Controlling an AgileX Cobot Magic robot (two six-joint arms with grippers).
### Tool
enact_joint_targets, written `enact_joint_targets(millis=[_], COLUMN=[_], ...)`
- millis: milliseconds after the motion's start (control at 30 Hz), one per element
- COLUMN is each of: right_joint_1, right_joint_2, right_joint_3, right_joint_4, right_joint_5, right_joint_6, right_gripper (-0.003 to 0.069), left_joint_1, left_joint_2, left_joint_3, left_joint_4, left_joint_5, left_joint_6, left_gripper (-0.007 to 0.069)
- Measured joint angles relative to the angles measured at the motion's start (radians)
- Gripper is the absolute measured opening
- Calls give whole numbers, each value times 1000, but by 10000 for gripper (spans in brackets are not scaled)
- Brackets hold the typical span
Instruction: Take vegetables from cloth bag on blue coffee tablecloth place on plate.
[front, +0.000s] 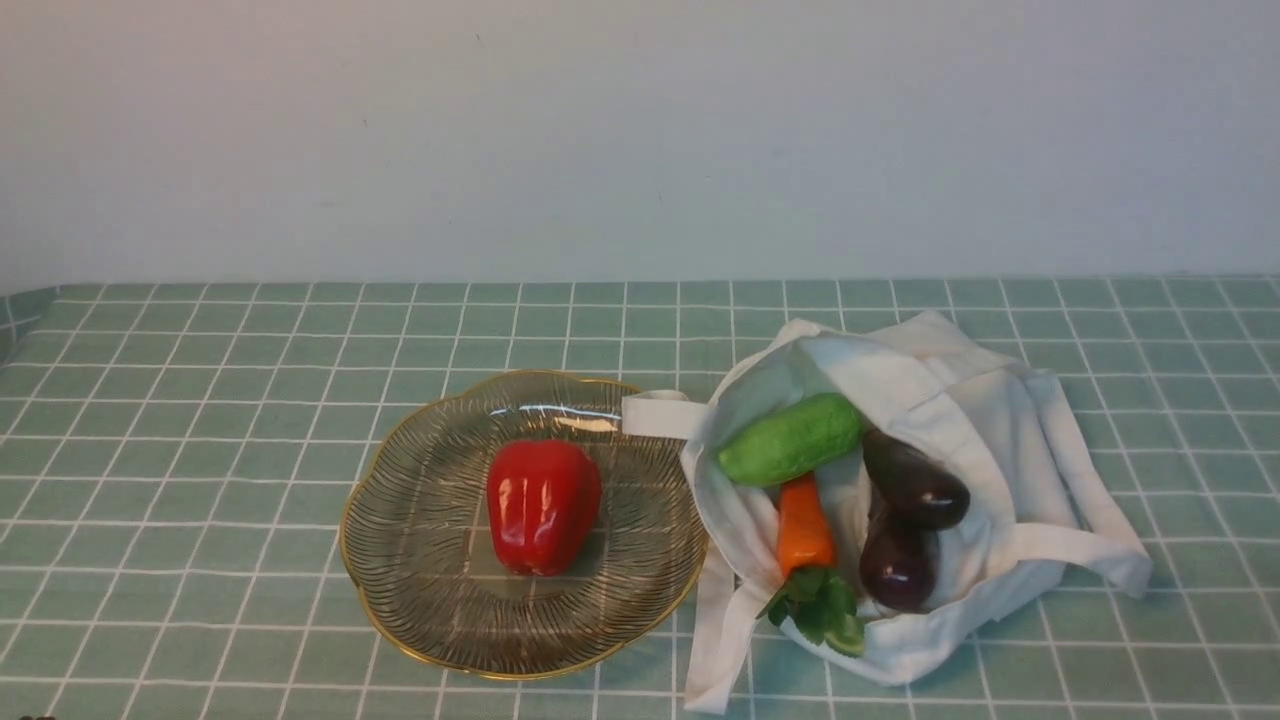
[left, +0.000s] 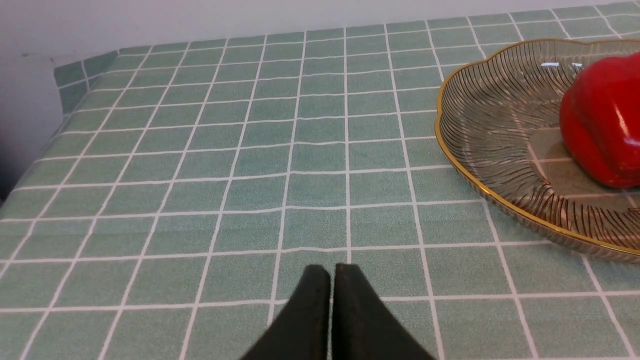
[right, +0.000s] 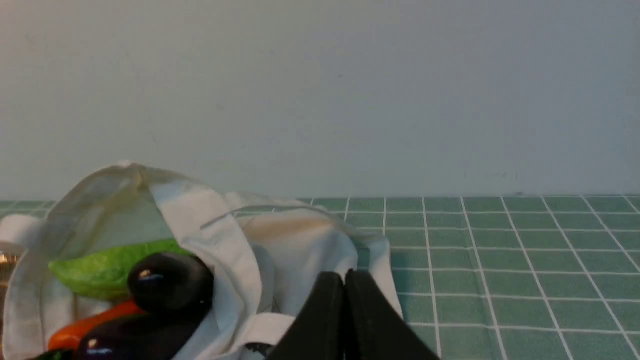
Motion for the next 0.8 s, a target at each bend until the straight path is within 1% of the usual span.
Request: enact_joint_targets(millis=[100,167,300,800], right_joint_1=[3,15,46,48], right_joint_2=[-7,-7,-7,-7], right_joint_3=[0,0,-1,-2], right_joint_4=[-1,-7,-11,-12], right_joint_5=[103,139,147,150], right_joint_6=[-32,-39,-45,-45], right_gripper=[-15,-15,-15,-15], left_joint_1=[0,0,0,0], left_joint_2=[0,0,0,0], left_joint_3=[0,0,0,0], left_joint_4=[0,0,0,0], left_joint_5=[0,0,0,0], left_joint_6=[0,0,0,0], left_gripper=[-5,-5,-5,-5])
